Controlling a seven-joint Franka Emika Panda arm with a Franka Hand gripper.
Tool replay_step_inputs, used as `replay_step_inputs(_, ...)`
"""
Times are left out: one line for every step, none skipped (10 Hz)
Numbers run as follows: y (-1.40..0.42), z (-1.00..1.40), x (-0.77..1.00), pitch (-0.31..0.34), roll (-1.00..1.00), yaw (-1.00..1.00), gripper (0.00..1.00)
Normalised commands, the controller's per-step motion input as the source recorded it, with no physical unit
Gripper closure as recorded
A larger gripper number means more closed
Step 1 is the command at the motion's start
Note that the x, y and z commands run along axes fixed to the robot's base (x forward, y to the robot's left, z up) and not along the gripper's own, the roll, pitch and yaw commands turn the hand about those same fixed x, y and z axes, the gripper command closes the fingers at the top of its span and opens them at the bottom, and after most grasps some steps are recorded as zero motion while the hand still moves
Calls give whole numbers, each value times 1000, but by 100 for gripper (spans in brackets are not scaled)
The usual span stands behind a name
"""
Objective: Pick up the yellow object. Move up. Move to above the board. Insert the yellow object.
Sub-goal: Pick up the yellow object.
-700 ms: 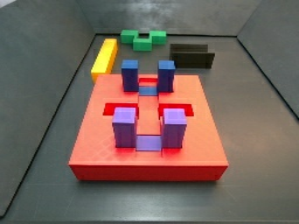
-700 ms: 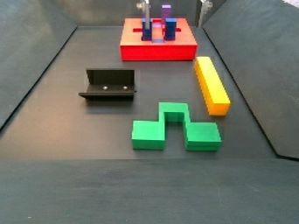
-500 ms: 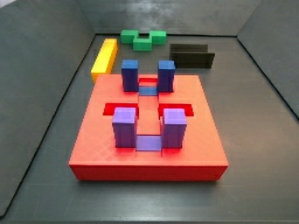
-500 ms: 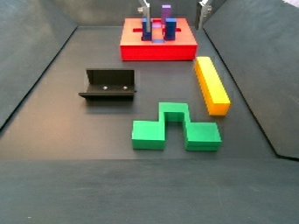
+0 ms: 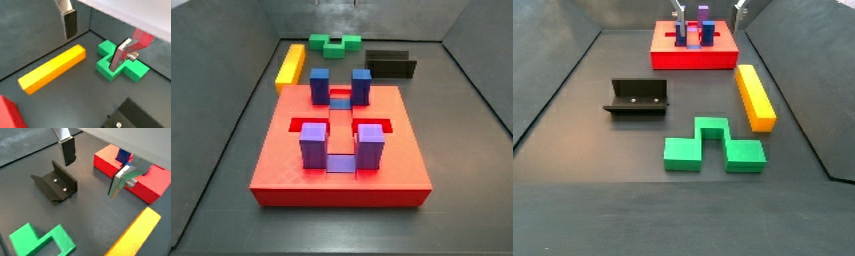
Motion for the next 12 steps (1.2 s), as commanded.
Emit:
replay_step_inputs(-243, -200, -251, -36, 66, 180, 0)
replay_step_inputs(-83, -363, -386, -4, 67, 51, 0)
replay_step_inputs(0, -497, -586, 0, 1, 0, 0)
replay_step_inputs(0, -571, -680, 0, 0, 0, 0)
replay_step_inputs(0, -500, -589, 0, 1, 0, 0)
replay_step_inputs(0, -526, -597, 0, -6, -37, 0)
replay_step_inputs(0, -543, -643, 0, 0, -146, 0)
replay_step_inputs(-31, -331, -489, 0, 99, -269, 0)
replay_step_inputs(-91, -277, -383, 0, 116, -291, 0)
replay_step_inputs(-143, -329, -426, 0, 93, -254, 0)
replay_step_inputs(-206, -431, -360, -4, 53, -189, 0)
replay_step_inputs(-209, -357, -100, -3, 53, -51, 0)
